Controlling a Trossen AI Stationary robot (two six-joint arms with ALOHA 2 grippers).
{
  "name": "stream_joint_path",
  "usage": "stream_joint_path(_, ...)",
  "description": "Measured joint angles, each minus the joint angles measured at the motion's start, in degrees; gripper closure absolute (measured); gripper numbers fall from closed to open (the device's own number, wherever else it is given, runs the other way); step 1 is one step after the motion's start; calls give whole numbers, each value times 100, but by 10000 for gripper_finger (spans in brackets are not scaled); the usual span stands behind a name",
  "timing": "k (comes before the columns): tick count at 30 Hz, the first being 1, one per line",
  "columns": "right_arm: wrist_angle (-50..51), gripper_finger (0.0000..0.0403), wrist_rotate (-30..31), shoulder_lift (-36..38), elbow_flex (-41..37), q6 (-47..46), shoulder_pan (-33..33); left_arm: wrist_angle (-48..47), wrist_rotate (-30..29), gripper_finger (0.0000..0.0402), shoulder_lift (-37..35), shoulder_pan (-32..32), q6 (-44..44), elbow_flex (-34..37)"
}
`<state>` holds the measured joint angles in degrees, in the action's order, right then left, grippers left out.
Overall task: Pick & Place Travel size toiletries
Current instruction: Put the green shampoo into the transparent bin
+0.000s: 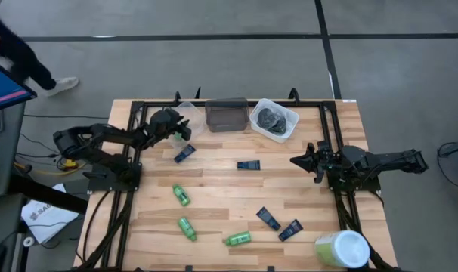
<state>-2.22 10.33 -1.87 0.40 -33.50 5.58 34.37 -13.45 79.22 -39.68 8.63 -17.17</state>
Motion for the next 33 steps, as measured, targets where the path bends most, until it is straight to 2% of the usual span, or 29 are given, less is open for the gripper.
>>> stream_joint_path(5,-1,403,0,0,0,0,0,4,1,179,-7,0,-49,2)
stream_joint_path(8,-2,403,2,0,0,0,0,-11,280,141,-105,7,29,-125)
stream_joint_path(13,-2,403,2,0,0,0,0,-169,799,120,-849,295,-99,-574)
stream_joint_path(16,-2,403,2,0,-2,0,0,-786,1247,130,-1448,655,-437,-935)
stream_joint_path(20,0,403,2,0,-1,0,0,-2155,1649,138,-2083,1342,-679,-1415)
stream_joint_path(25,-2,403,2,0,0,0,0,-4178,1671,139,-2413,2406,-642,-1950)
stream_joint_path(28,-2,403,2,0,-1,0,0,-5309,1472,139,-2407,3027,98,-2208)
stream_joint_path(33,-2,403,2,0,0,0,0,-6457,730,139,-2245,3962,2607,-2338)
